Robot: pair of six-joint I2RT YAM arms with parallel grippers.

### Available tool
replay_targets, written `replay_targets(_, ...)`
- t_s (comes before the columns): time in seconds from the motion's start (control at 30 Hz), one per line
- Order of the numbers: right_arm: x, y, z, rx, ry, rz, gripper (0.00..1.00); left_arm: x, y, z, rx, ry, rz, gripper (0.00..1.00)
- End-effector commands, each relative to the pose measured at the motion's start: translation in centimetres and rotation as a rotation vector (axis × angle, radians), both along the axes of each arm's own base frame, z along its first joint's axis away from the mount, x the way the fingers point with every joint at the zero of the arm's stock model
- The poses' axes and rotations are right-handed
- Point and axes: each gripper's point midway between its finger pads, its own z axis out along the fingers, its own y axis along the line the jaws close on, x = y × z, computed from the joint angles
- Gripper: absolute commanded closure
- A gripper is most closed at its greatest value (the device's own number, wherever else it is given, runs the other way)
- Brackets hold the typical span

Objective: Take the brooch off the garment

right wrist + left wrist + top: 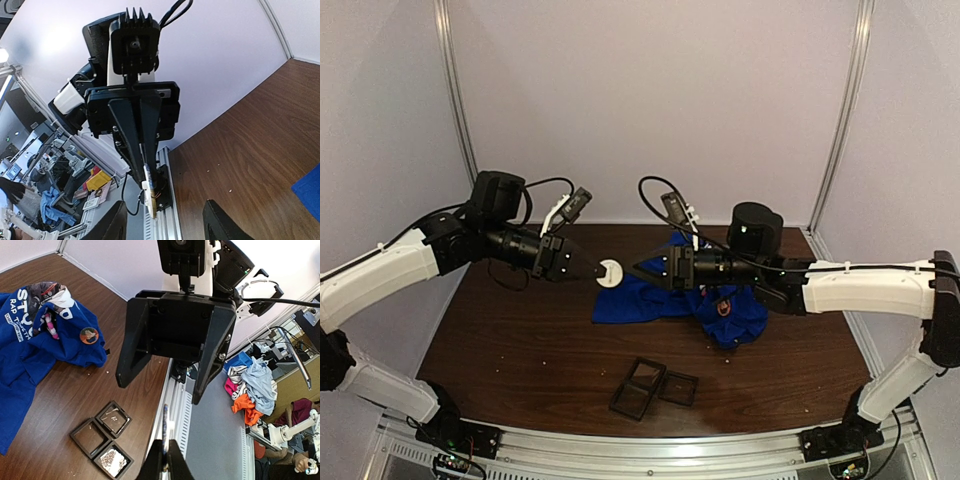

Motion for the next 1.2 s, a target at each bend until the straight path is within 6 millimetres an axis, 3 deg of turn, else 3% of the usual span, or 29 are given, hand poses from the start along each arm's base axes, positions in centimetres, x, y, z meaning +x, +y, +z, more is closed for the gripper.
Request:
replay_targets(0.0, -2.3, 0.2, 0.7, 0.047, -0.029, 0.142, 0.5, -1.4, -0.4, 1.8, -0.067, -0.028, -0.085, 1.0)
replay_targets(0.33, -2.7, 1.1, 0.2, 0.045, 0.004, 0.207, 0.68, -1.8, -0.5, 1.9, -0.069, -0.029, -0.103, 1.0)
replay_targets(0.83, -2.7, 1.3, 0.8, 0.082, -0.003, 0.211, 1.0, -0.8, -0.6, 1.1, -0.028, -0.029, -0.053, 1.0)
replay_targets(0.97, -2.5, 0.9, 1.1, 0.088, -0.019, 0.18, 1.0, -0.7, -0.6, 1.0, -0.019, -0.025, -0.046, 1.0)
replay_targets(1.03, -2.4, 0.7, 1.2, 0.079, -0.026, 0.161, 1.0, -0.5, -0.5, 1.1, -0.012, -0.03, -0.037, 0.92)
replay_targets(1.17, -1.5, -0.1, 0.0, -0.03, -0.03, 0.07, 1.0, 0.6, 0.3, 1.3, 0.036, -0.088, 0.049, 0.54)
